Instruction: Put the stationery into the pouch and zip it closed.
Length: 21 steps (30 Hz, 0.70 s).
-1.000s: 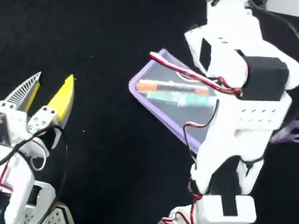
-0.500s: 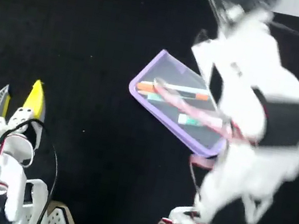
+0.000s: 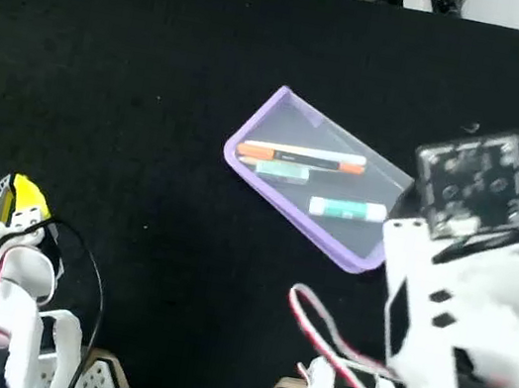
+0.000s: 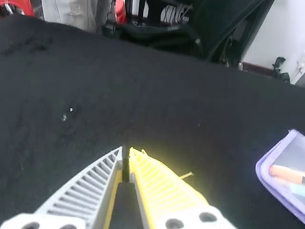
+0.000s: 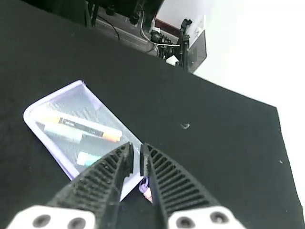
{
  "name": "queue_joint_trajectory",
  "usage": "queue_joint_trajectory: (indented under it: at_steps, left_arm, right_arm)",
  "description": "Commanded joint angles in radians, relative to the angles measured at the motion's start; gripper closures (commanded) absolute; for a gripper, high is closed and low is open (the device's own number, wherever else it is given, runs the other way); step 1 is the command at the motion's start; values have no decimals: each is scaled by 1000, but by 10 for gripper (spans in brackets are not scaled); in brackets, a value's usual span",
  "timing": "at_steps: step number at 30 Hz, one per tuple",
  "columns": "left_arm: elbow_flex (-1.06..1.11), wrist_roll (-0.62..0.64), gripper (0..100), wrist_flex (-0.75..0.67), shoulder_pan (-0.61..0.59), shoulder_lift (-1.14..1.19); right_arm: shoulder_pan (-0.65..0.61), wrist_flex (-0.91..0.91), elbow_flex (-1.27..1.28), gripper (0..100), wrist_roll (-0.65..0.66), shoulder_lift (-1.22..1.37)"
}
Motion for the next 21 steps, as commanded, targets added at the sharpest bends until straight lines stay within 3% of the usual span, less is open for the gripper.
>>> queue_joint_trajectory:
  at_steps: [1, 5, 14, 21]
  left_arm:
    - [96, 6, 970, -8, -1, 2]
    - [180, 6, 971, 0, -1, 2]
    - [386, 2, 971, -8, 4, 3]
    - [473, -103, 971, -8, 33, 3]
  right_arm:
    - [17, -153, 334, 980, 0, -213]
    - [20, -259, 565, 977, -74, -369]
    - [21, -316, 889, 981, -132, -584]
    - [55, -413, 1029, 980, -143, -723]
